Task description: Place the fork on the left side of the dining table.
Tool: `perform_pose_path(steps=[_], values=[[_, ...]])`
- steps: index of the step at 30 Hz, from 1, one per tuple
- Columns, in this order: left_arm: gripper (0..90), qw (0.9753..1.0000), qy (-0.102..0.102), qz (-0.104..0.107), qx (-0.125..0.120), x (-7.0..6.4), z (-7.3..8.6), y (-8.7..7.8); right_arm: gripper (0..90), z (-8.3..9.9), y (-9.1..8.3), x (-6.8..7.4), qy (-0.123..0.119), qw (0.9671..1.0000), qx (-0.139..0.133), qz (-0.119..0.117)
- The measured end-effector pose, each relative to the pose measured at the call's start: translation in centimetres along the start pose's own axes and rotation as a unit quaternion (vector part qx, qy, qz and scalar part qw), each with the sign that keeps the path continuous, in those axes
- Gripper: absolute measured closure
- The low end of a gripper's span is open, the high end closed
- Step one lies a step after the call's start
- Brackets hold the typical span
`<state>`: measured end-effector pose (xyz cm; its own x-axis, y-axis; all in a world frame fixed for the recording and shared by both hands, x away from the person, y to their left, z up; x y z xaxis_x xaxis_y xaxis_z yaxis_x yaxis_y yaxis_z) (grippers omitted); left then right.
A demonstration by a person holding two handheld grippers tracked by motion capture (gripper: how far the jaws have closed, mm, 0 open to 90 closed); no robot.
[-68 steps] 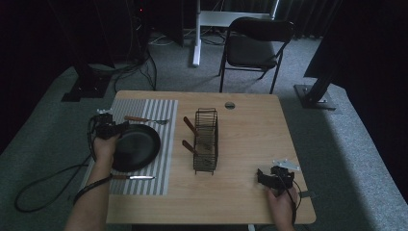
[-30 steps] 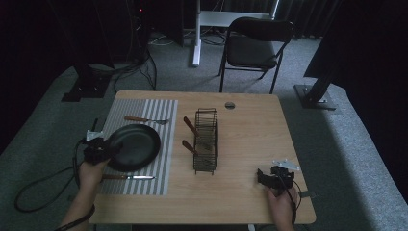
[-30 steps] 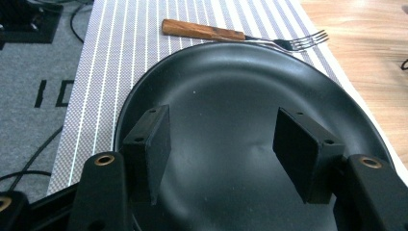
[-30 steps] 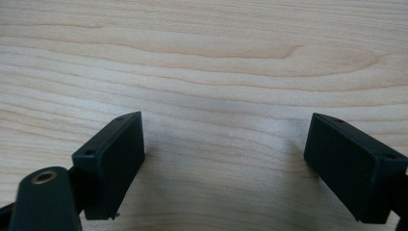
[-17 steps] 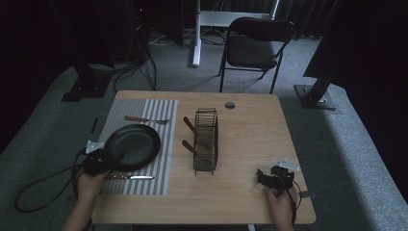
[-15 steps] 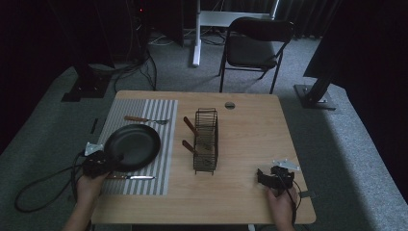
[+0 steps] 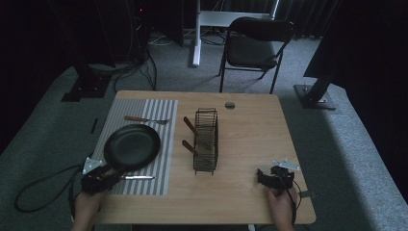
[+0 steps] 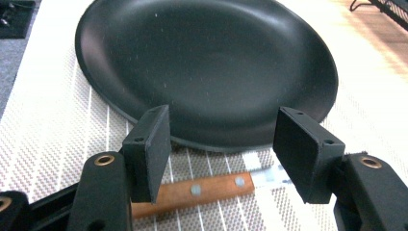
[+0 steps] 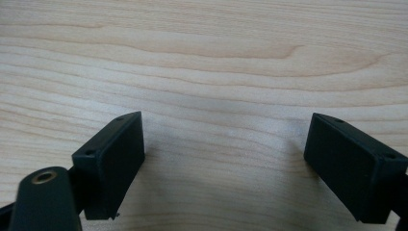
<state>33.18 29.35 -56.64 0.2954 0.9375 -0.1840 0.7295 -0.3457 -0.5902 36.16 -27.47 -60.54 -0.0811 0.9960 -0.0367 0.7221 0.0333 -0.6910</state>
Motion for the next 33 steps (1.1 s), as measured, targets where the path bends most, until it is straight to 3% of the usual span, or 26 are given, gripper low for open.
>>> perform_pose_path(steps=[2, 5, 11, 14, 16, 20, 22, 24, 26, 28, 30, 31, 33], values=[[38.6, 1.0000, 0.002, 0.000, -0.002, -0.2, 0.4, -0.3, 13.7, 0.0, 0.0, 0.0, 0.000, 1.0000, 0.000, 0.000], [38.6, 0.9997, 0.021, -0.009, -0.003, -0.5, 1.1, -0.6, 13.7, 0.0, 0.0, 0.0, 0.000, 1.0000, 0.000, 0.000], [36.7, 0.9999, 0.003, -0.008, -0.009, -1.1, 2.0, -1.2, 13.7, 0.0, 0.0, 0.0, 0.000, 1.0000, 0.000, 0.000], [34.2, 0.9997, 0.007, -0.019, -0.010, -1.4, 2.3, -1.5, 13.7, 0.0, 0.0, 0.0, 0.000, 1.0000, 0.000, 0.000], [29.5, 0.9998, 0.002, -0.015, -0.015, -1.7, 2.3, -1.8, 13.7, 0.0, 0.0, 0.0, 0.000, 1.0000, 0.000, 0.000], [28.8, 0.9994, 0.014, -0.023, -0.020, -2.3, 2.8, -2.1, 13.7, 0.0, 0.0, 0.0, 0.000, 1.0000, 0.000, 0.000], [21.8, 0.9987, -0.012, -0.041, -0.027, -2.1, 3.1, -1.9, 13.7, 0.0, 0.0, 0.0, 0.000, 1.0000, 0.000, 0.000], [18.0, 0.9988, -0.035, -0.034, -0.011, -2.3, 3.6, -1.8, 13.7, 0.0, 0.0, 0.0, 0.000, 1.0000, 0.000, -0.001], [18.0, 0.9991, -0.017, -0.038, -0.004, -2.6, 3.8, -2.0, 13.7, 0.0, 0.0, 0.0, 0.000, 1.0000, 0.000, -0.001], [17.9, 0.9979, -0.002, -0.064, 0.003, -2.7, 4.0, -2.3, 13.7, 0.0, 0.0, 0.0, 0.000, 1.0000, 0.000, -0.001], [16.7, 0.9980, -0.001, -0.063, 0.008, -2.9, 4.3, -2.5, 13.7, 0.0, 0.0, 0.0, -0.001, 1.0000, 0.000, -0.001], [8.4, 0.9984, -0.003, -0.053, 0.018, -3.1, 4.5, -2.5, 13.7, 0.0, 0.0, 0.0, 0.000, 1.0000, 0.000, -0.001], [6.7, 0.9973, -0.006, -0.066, 0.031, -2.9, 4.9, -2.4, 13.7, 0.0, 0.0, 0.0, 0.000, 1.0000, 0.000, -0.001]])
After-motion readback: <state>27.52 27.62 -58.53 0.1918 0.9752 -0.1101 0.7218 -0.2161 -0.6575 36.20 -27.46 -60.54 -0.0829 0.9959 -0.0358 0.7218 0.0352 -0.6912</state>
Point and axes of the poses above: each handheld gripper's, and its own axes: y roughly forward along the jaws, z roughly out of its underside, x roughly to its left, the point moved 8 cm from there along y, roughly forward along the jaws, and after that the axes turned 4 degrees about z, right-handed, at the moved point
